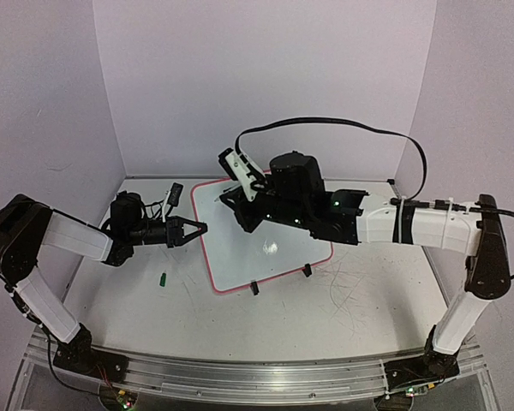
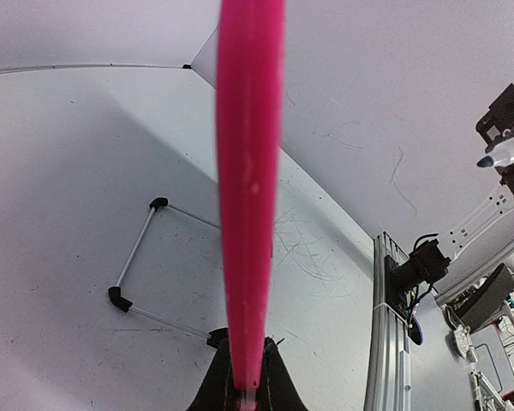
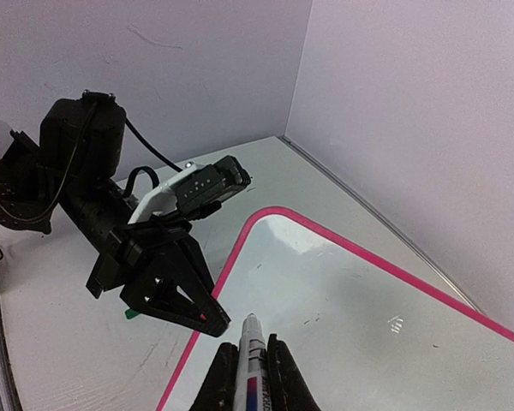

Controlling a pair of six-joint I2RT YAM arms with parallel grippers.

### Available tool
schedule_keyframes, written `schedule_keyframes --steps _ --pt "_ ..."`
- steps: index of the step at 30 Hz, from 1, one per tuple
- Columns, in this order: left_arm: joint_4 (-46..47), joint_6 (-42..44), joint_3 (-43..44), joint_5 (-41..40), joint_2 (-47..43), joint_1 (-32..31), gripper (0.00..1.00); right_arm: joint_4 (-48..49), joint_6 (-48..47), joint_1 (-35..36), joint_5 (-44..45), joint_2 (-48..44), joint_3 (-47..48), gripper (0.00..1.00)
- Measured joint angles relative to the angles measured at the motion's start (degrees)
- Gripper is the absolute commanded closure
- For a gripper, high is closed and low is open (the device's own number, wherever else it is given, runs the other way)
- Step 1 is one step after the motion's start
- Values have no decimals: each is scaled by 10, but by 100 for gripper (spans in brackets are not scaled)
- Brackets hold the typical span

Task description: Write a sentence on the whiteboard

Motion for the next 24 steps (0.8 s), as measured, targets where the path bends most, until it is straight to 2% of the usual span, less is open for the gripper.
schedule_keyframes --steps 24 --pt "-9 4 3 0 -1 0 100 17 -14 1 29 71 59 100"
